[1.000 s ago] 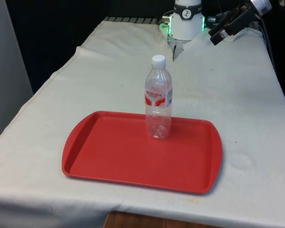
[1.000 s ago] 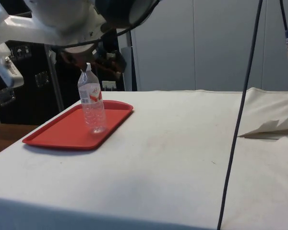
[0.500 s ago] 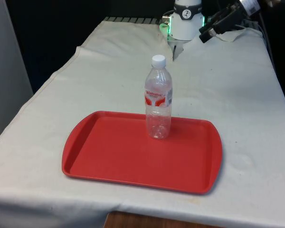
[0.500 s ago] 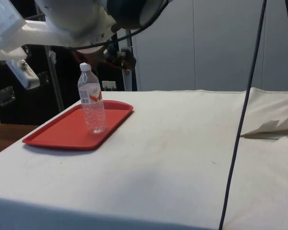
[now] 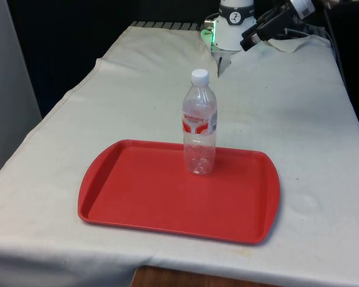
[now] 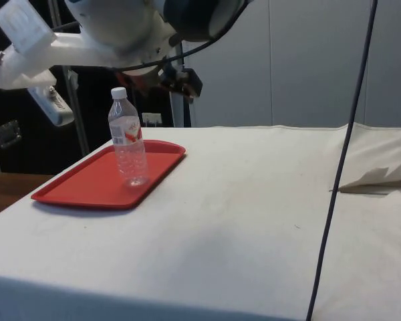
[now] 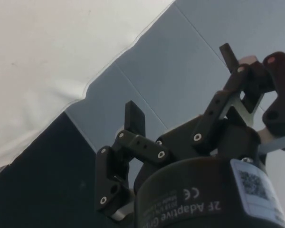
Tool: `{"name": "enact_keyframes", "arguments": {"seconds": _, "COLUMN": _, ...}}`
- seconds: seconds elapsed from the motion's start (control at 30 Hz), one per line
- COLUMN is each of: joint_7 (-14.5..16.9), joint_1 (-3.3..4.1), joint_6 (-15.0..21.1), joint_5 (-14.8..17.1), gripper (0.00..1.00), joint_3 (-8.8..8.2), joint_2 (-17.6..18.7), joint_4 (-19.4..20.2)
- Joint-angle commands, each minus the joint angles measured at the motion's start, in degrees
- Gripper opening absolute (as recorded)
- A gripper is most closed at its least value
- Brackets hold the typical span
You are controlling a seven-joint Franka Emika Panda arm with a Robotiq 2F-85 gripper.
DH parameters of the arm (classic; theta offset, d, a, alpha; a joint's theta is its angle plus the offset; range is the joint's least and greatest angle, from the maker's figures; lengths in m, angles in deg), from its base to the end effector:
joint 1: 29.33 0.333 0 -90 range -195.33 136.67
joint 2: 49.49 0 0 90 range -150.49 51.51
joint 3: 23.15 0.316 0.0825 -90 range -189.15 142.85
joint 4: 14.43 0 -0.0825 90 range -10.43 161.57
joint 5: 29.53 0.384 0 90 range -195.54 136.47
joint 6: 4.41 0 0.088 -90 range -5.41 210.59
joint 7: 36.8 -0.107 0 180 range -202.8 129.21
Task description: Place the bottle upright on the tray.
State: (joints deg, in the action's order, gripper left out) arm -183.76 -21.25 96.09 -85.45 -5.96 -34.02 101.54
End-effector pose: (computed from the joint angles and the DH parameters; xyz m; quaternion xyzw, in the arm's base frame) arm 0.5327 0.1647 0.3162 0.6048 -0.6585 0.3715 0.2502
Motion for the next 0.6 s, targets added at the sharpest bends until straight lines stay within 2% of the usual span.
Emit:
{"name": "enact_keyframes", "arguments": {"seconds": 0.0, "joint_7": -0.3, "joint_1": -0.46, "joint_6": 1.8, "joint_5": 0.6, "gripper": 1.0, "joint_3": 0.06, "joint_2": -0.7, "joint_4": 0.7}}
{"name": "enact_keyframes", "arguments": {"seconds": 0.03, "joint_7": -0.1, "joint_1": -0.06, "joint_6": 0.2, "joint_5": 0.2, "gripper": 1.0, "joint_3": -0.06, "joint_2": -0.1, "joint_4": 0.1}}
{"name": "enact_keyframes", "arguments": {"seconds": 0.07, "joint_7": -0.4, "joint_1": -0.46, "joint_6": 2.0, "joint_5": 0.8, "gripper": 1.0, "joint_3": 0.0, "joint_2": -0.8, "joint_4": 0.9}}
{"name": "enact_keyframes", "arguments": {"seconds": 0.27, "joint_7": -0.9, "joint_1": -0.69, "joint_6": 4.1, "joint_5": 2.1, "gripper": 1.0, "joint_3": -0.4, "joint_2": -1.7, "joint_4": 2.3}}
{"name": "enact_keyframes", "arguments": {"seconds": 0.3, "joint_7": -0.7, "joint_1": -0.34, "joint_6": 2.8, "joint_5": 1.7, "gripper": 1.0, "joint_3": -0.52, "joint_2": -1.3, "joint_4": 1.9}}
{"name": "enact_keyframes", "arguments": {"seconds": 0.33, "joint_7": -1.0, "joint_1": -0.74, "joint_6": 4.5, "joint_5": 2.3, "gripper": 1.0, "joint_3": -0.52, "joint_2": -1.9, "joint_4": 2.6}}
{"name": "enact_keyframes", "arguments": {"seconds": 0.47, "joint_7": -1.3, "joint_1": -0.92, "joint_6": 6.0, "joint_5": 3.2, "gripper": 1.0, "joint_3": -0.74, "joint_2": -2.5, "joint_4": 3.7}}
{"name": "enact_keyframes", "arguments": {"seconds": 0.53, "joint_7": -1.4, "joint_1": -0.92, "joint_6": 6.5, "joint_5": 3.5, "gripper": 1.0, "joint_3": -0.92, "joint_2": -2.8, "joint_4": 4.1}}
{"name": "enact_keyframes", "arguments": {"seconds": 0.57, "joint_7": -1.1, "joint_1": -0.57, "joint_6": 4.9, "joint_5": 2.9, "gripper": 1.0, "joint_3": -0.97, "joint_2": -2.2, "joint_4": 3.4}}
